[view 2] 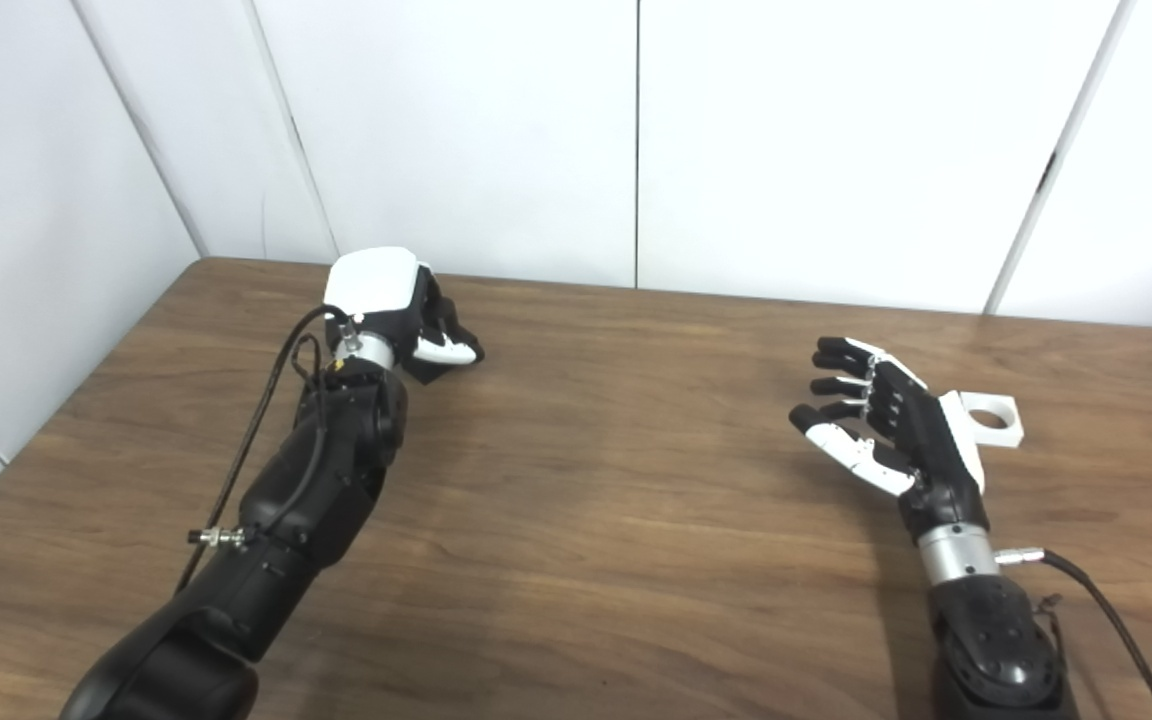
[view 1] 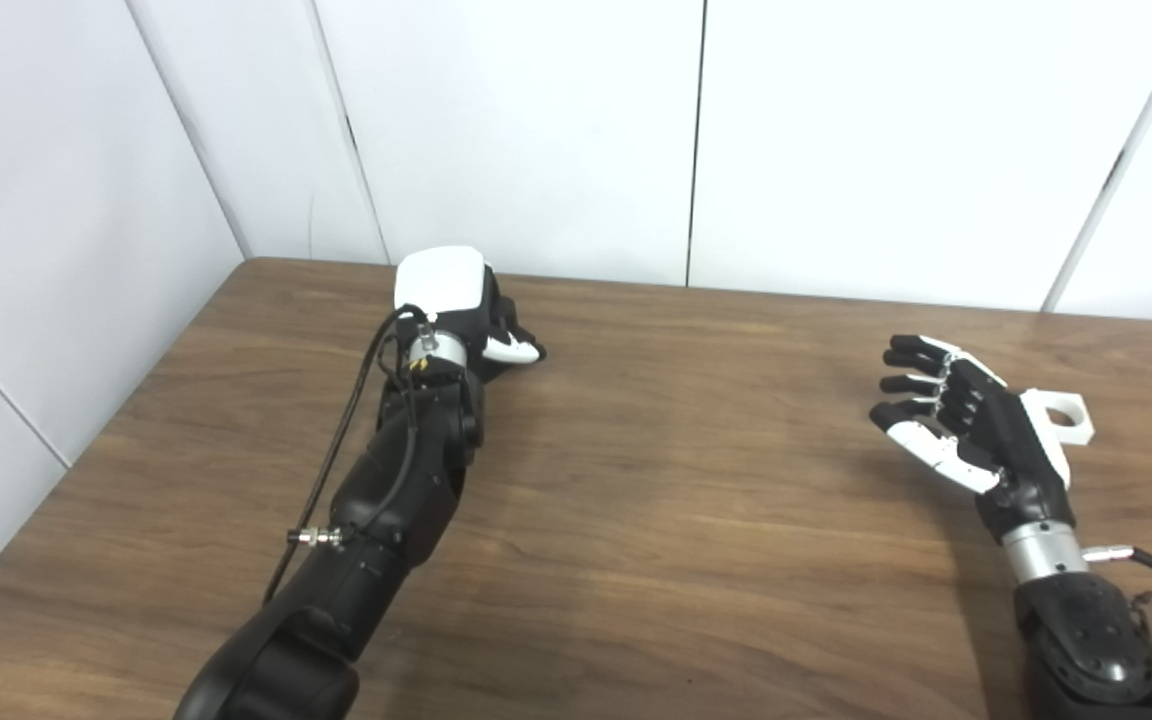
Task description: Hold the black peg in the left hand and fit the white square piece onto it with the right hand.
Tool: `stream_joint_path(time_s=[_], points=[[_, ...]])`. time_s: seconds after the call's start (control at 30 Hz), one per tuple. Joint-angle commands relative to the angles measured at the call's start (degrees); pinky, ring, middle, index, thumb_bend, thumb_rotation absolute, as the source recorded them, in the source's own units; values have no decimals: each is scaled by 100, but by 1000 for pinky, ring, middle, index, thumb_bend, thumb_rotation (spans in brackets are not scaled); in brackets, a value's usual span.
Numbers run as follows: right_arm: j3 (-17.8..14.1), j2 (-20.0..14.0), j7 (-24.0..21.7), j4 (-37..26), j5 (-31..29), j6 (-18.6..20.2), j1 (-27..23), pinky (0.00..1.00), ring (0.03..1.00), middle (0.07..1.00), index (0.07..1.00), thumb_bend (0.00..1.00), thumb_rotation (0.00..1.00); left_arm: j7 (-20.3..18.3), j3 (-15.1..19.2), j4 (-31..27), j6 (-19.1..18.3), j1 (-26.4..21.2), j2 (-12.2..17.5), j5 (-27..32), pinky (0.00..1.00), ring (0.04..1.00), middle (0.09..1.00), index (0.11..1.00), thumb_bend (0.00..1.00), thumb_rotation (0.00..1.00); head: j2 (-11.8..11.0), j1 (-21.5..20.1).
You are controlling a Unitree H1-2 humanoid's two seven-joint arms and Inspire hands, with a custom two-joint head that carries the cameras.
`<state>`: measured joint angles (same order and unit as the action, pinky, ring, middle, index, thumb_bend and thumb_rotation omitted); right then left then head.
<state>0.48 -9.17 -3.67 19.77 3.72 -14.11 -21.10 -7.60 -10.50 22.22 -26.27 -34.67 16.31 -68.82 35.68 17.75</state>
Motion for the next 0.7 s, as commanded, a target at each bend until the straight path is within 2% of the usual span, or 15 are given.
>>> stream_joint_path(time_s=[0.0, 0.67], points=[[-28, 10, 54, -153, -9, -79, -57, 584, 684, 756, 755, 767, 383, 105, -12, 0, -63, -210, 140, -99, 710, 865, 871, 673, 914, 483, 6, 8], [-49, -18, 8, -227, -70, -38, -2, 592, 689, 754, 752, 764, 376, 158, -57, 198, -64, -216, 280, -199, 731, 869, 874, 673, 890, 434, 35, 0]])
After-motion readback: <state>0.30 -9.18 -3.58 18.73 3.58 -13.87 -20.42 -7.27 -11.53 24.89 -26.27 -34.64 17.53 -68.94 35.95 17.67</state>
